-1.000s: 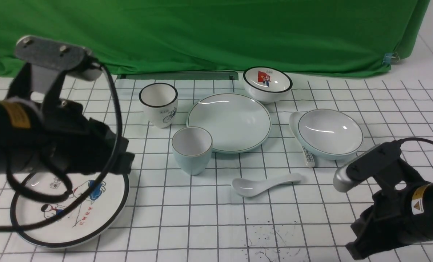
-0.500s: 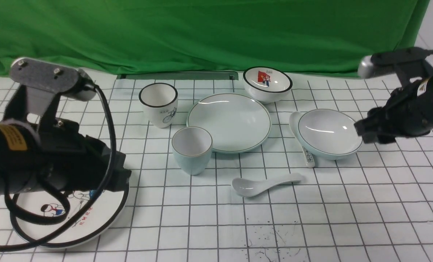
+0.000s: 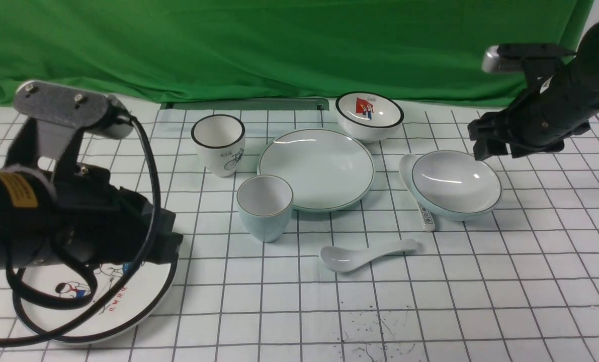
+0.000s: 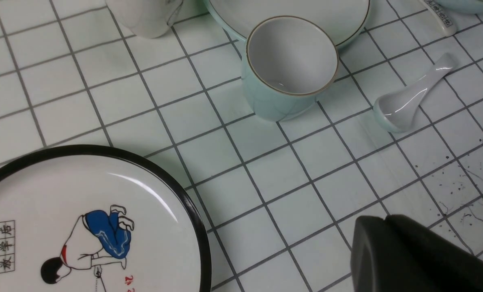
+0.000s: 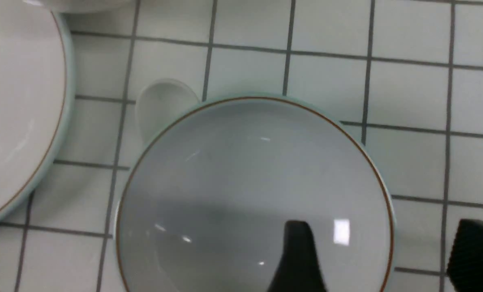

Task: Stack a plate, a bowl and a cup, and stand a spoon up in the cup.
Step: Use the right arm to grab a blue rice bowl, then use the right arm to put the blue rice bowl into the blue large plate in the middle

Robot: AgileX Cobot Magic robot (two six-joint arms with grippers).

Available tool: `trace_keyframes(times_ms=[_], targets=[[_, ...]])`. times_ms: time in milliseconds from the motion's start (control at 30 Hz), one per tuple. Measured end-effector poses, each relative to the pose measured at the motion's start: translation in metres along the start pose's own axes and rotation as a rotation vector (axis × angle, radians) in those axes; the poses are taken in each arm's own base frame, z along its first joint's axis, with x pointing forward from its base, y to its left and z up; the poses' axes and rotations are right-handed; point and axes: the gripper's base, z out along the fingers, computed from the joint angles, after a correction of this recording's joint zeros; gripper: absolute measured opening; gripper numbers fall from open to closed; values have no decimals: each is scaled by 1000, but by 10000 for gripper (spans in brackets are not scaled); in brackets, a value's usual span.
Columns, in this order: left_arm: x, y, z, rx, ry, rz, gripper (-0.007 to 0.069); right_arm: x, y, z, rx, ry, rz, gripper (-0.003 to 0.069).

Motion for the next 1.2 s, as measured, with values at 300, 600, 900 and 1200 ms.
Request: trace_keyframes(times_ms=[300, 600, 900, 1200], targets=[[0, 0, 0, 0, 0, 0, -29, 15, -3, 48, -1, 112, 32, 327], [0, 0, 0, 0, 0, 0, -29, 3, -2, 30, -7, 77, 26, 73], [-1, 0, 1, -2, -4, 0, -29, -52, 59, -26, -146, -103, -87, 73], [0, 1, 6, -3, 14, -2, -29, -58, 138, 43, -244, -87, -129, 73]])
